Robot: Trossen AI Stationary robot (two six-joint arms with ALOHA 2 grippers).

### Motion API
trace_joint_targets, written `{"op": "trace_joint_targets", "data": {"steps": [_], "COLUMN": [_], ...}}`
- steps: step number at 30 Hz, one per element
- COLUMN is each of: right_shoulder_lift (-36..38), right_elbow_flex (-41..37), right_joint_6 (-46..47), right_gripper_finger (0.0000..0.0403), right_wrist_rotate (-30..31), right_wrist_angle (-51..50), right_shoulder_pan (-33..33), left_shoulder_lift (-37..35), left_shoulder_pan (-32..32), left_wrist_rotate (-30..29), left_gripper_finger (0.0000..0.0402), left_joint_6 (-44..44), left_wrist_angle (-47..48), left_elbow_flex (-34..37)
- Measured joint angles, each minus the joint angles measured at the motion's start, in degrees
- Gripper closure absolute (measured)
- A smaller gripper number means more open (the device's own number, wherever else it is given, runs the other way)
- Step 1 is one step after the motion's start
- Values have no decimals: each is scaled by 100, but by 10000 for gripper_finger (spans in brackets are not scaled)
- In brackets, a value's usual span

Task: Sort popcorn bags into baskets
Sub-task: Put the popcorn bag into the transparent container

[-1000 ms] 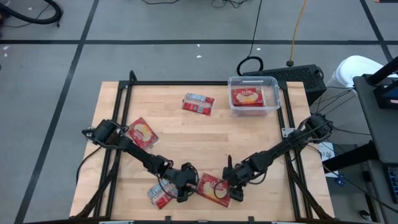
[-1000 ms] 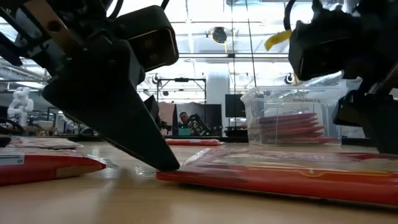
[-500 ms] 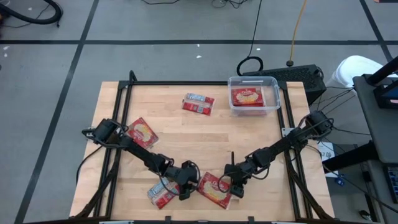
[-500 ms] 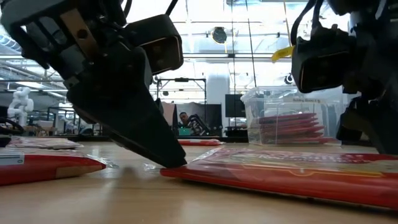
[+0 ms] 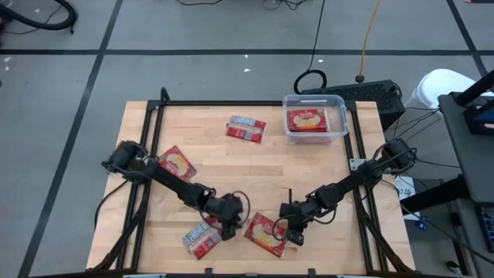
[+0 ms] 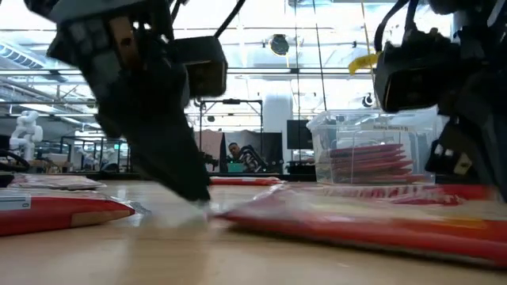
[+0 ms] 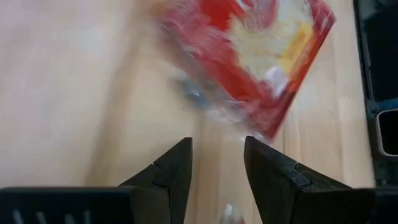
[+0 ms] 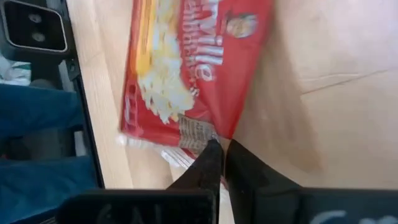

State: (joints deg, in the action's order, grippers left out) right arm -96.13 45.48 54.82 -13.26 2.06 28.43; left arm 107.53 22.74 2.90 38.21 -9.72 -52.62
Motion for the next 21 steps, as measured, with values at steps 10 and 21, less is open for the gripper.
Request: {"op": "trace_joint_targets", "data": {"steps": [10,21], "right_shoulder_lift": [984,1616], "right_elbow_flex": [0,10], "right_joint_6": [-130,-752], "right_gripper_finger": [402,403], "right_wrist_rotate": [912,1602], "right_wrist_angle": [-894,-1632], "right_shoulder_pan": [-31,-151], "left_shoulder_lift": [-1456,-1533], "left_shoulder_pan": [-605,-1661], "left_wrist_rotate": [-241,296], "left_gripper_finger": [248,83], "left_joint_6": [-531,-1125], "left_wrist_angle": [732,230], "left_elbow_flex": [-18,-26]}}
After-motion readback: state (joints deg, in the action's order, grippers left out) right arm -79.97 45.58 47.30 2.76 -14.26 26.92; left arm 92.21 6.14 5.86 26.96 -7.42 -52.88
